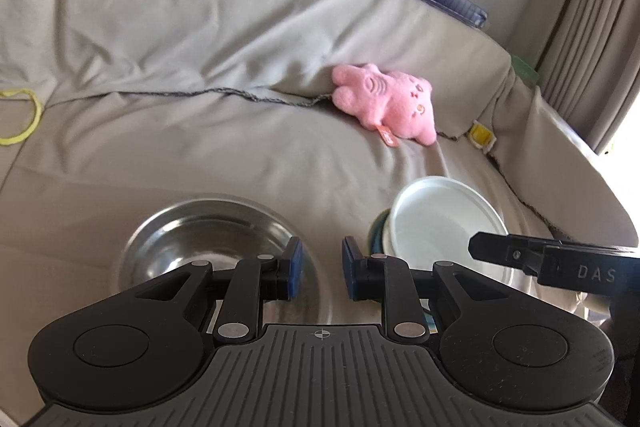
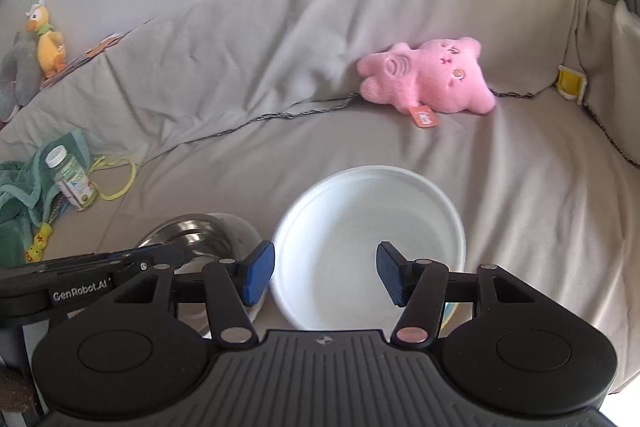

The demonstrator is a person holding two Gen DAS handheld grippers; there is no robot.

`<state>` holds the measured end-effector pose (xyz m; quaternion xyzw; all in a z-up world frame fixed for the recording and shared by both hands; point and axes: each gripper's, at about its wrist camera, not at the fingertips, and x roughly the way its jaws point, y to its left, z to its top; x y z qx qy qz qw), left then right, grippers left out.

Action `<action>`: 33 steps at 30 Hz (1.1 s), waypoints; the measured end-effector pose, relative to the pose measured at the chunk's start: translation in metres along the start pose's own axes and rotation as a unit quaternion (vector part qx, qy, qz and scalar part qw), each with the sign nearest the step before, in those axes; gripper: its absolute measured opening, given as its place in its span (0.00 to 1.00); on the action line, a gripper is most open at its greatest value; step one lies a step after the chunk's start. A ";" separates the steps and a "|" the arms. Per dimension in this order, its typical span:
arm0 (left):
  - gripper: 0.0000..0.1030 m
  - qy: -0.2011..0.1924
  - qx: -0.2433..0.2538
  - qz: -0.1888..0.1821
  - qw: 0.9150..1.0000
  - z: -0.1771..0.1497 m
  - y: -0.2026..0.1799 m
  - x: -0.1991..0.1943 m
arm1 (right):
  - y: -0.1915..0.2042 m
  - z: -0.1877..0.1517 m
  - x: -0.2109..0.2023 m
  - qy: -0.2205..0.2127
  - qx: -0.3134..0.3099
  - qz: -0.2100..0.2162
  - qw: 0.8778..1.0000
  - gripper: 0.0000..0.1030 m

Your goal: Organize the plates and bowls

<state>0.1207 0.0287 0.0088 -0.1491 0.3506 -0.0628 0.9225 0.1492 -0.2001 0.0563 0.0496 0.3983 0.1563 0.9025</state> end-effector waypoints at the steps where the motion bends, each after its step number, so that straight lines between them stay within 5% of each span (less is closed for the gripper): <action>1: 0.23 -0.003 -0.003 0.007 1.000 -0.001 0.009 -0.005 | 0.008 -0.003 0.000 0.003 0.002 0.009 1.000 0.57; 8: 0.23 -0.007 -0.064 0.073 0.995 -0.016 0.083 -0.018 | 0.049 -0.037 0.030 0.058 0.015 0.062 0.996 0.63; 12: 0.23 0.005 -0.103 0.063 0.993 -0.023 0.113 -0.009 | 0.059 -0.055 0.057 0.091 0.041 0.073 0.992 0.63; 21: 0.23 0.018 -0.108 0.074 0.991 -0.034 0.128 0.024 | 0.074 -0.079 0.107 0.095 0.087 0.038 0.991 0.67; 33: 0.31 0.055 -0.135 0.063 0.987 -0.041 0.140 0.054 | 0.086 -0.088 0.147 0.098 0.089 0.066 0.989 0.72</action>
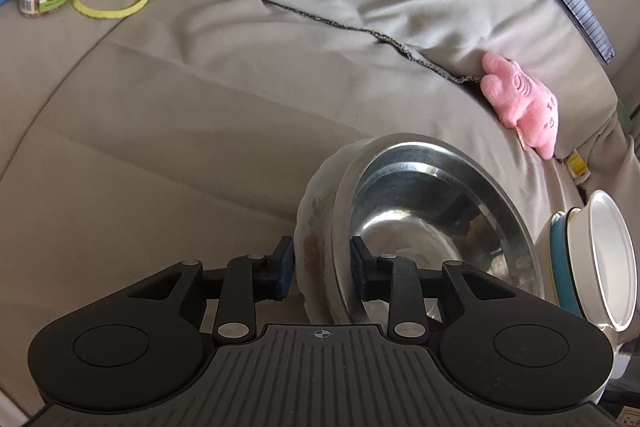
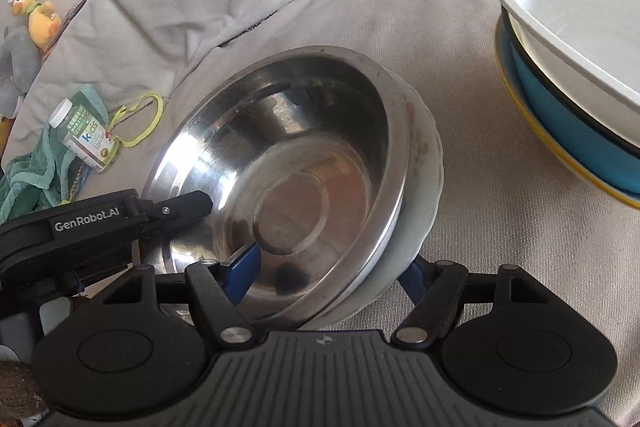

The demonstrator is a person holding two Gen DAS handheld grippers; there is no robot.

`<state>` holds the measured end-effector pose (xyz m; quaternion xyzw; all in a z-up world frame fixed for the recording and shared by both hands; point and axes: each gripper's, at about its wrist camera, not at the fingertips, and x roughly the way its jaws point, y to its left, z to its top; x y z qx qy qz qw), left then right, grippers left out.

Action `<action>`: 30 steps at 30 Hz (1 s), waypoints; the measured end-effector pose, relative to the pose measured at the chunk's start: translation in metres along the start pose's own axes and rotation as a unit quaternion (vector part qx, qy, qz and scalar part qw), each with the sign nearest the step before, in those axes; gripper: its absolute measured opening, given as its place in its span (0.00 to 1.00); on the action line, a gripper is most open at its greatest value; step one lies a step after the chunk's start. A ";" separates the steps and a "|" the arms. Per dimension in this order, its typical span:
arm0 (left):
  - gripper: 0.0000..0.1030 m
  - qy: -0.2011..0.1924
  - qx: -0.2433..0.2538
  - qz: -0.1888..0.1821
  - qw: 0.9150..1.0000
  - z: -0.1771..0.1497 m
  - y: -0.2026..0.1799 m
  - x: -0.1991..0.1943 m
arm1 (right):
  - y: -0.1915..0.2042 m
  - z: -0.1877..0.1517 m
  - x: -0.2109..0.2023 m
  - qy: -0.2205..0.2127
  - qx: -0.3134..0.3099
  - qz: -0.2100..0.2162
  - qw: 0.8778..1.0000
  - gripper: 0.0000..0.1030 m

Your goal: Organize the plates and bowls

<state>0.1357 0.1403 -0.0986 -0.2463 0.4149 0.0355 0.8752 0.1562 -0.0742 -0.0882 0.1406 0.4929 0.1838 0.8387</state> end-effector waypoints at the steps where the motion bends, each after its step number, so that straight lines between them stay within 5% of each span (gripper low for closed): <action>1: 0.31 0.010 -0.002 -0.001 1.000 -0.001 0.000 0.004 | 0.001 0.001 0.001 0.000 -0.003 -0.002 1.000 0.72; 17: 0.32 0.013 -0.009 0.004 1.000 0.009 0.003 0.015 | 0.007 0.014 0.013 -0.009 -0.017 0.001 1.000 0.72; 30: 0.32 -0.087 0.027 0.036 0.995 0.012 -0.030 -0.050 | -0.031 0.007 -0.035 -0.026 0.025 0.052 0.998 0.79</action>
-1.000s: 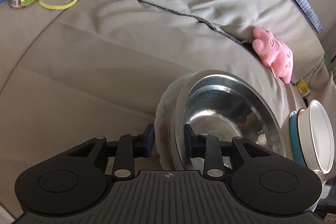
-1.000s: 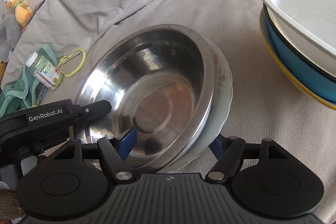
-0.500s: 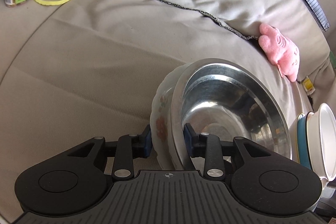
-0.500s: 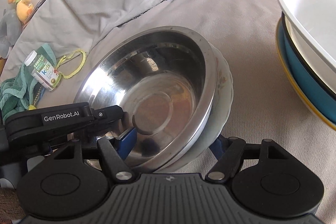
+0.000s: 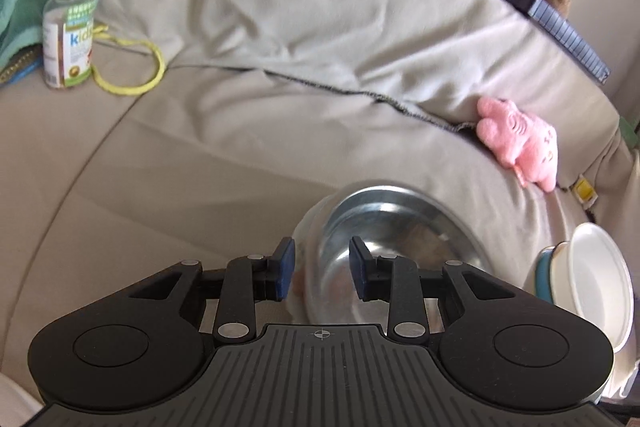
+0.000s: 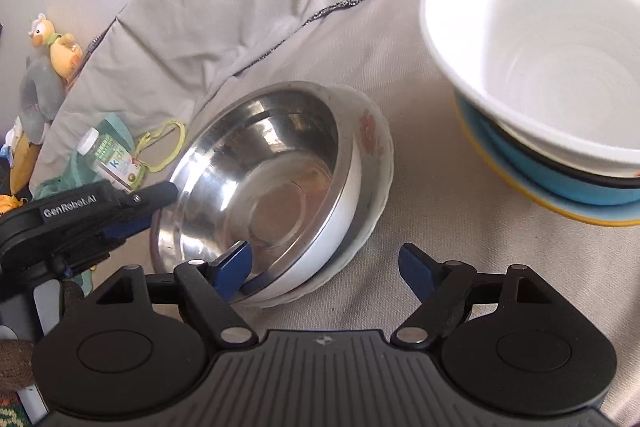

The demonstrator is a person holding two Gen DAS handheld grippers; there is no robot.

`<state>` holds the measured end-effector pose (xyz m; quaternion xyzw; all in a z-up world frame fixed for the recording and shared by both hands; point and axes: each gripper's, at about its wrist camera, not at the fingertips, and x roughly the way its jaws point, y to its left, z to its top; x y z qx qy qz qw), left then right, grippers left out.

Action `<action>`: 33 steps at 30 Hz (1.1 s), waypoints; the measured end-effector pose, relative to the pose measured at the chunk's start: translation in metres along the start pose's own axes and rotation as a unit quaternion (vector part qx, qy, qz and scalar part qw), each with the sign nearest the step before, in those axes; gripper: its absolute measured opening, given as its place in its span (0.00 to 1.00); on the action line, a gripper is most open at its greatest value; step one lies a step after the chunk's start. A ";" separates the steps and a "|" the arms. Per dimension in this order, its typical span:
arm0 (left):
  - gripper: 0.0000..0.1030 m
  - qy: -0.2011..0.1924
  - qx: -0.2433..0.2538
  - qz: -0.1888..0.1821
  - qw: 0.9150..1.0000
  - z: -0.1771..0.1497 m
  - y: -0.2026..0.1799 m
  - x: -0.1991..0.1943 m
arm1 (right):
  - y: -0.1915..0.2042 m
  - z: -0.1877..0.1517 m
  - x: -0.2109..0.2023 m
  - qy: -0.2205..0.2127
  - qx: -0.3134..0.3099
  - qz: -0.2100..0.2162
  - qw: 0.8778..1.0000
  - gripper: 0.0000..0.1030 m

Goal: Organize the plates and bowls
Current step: 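Slide the steel bowl and flower plate beside the bowl stack and release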

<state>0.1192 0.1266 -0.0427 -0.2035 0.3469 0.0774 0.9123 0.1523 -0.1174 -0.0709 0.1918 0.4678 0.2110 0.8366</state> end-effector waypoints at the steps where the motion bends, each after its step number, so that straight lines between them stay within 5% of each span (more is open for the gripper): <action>1: 0.33 0.001 0.004 0.006 1.000 0.001 -0.006 -0.003 | -0.001 0.000 -0.004 0.000 0.000 0.003 1.000 0.79; 7: 0.31 0.001 0.000 0.042 0.999 -0.006 -0.024 -0.019 | 0.011 0.003 -0.024 0.027 -0.078 -0.003 0.997 0.79; 12: 0.30 -0.018 0.016 0.057 0.998 -0.007 -0.042 -0.036 | 0.027 0.018 -0.054 0.010 -0.168 -0.035 0.985 0.79; 24: 0.31 0.050 0.093 -0.062 0.993 -0.018 -0.146 -0.027 | -0.003 0.076 -0.123 -0.019 -0.148 0.000 0.989 0.80; 33: 0.27 0.075 0.076 -0.044 0.993 -0.029 -0.141 -0.010 | -0.033 0.071 -0.107 0.024 -0.106 0.037 0.993 0.80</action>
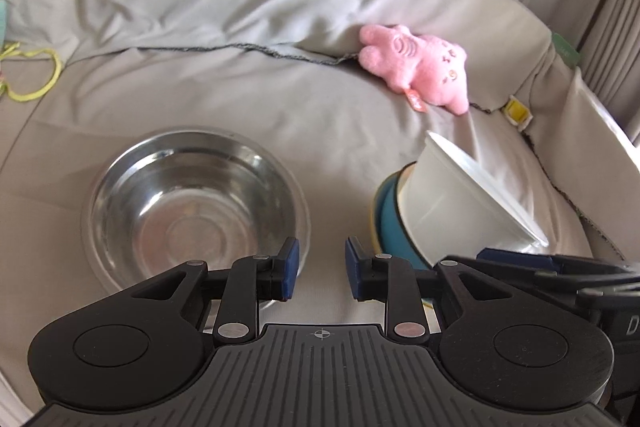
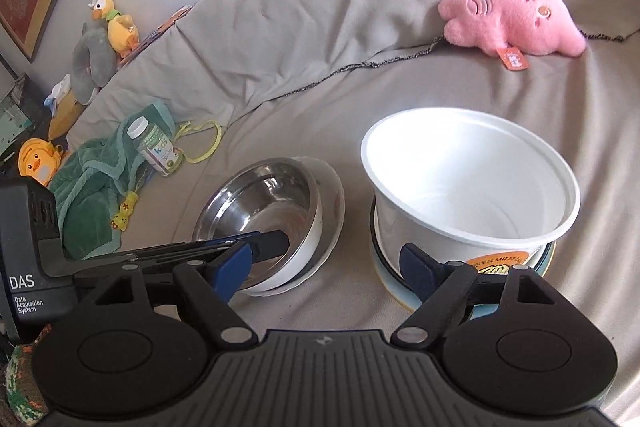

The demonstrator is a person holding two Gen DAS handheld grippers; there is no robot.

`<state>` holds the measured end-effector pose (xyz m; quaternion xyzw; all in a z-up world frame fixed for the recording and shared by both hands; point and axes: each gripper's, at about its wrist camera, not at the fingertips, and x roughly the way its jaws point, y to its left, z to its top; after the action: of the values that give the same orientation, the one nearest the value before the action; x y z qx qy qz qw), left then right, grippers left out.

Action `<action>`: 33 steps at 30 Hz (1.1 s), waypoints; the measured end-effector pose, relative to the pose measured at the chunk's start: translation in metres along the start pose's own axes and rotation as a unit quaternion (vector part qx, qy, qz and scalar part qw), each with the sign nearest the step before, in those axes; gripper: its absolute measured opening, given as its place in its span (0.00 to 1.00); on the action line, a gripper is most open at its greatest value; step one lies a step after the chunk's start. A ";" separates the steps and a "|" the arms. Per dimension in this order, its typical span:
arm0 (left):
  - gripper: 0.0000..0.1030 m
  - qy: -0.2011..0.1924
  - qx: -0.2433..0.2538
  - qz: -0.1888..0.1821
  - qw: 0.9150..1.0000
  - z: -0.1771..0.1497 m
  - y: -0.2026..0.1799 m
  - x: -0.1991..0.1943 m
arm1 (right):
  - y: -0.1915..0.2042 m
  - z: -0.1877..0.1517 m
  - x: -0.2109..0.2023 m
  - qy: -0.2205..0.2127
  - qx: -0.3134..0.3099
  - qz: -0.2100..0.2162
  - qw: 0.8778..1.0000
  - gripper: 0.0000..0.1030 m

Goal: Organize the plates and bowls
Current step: 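Slide the steel bowl and flower plate beside the bowl stack and release, then grip the bowl stack's rim with the left gripper while the right gripper grips the opposite rim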

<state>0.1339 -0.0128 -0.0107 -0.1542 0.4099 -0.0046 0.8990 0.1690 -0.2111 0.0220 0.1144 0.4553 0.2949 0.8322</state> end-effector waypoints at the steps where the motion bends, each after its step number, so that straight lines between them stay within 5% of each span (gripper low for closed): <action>1: 0.27 -0.001 -0.005 0.003 1.000 0.001 0.004 0.000 | 0.000 -0.002 0.004 0.006 0.002 0.005 1.000 0.80; 13: 0.27 -0.010 -0.045 0.018 0.999 0.003 0.039 -0.006 | 0.012 -0.019 0.044 0.057 0.014 0.017 0.998 0.80; 18: 0.27 -0.021 -0.065 0.014 0.998 0.005 0.051 -0.015 | 0.032 -0.006 0.021 0.031 -0.002 0.038 0.999 0.80; 21: 0.27 -0.028 -0.067 0.001 0.997 0.006 0.050 -0.022 | 0.038 0.004 0.001 0.001 -0.026 0.007 1.000 0.80; 27: 0.27 -0.015 -0.038 -0.051 0.998 0.007 0.018 -0.024 | 0.011 0.015 -0.043 -0.045 -0.018 -0.023 0.999 0.80; 33: 0.27 -0.039 -0.014 -0.065 0.997 0.013 -0.015 -0.026 | -0.013 0.025 -0.064 -0.065 0.011 -0.033 0.997 0.81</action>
<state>0.1279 -0.0202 0.0208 -0.1934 0.3636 -0.0512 0.9098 0.1683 -0.2574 0.0745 0.1269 0.4072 0.2543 0.8680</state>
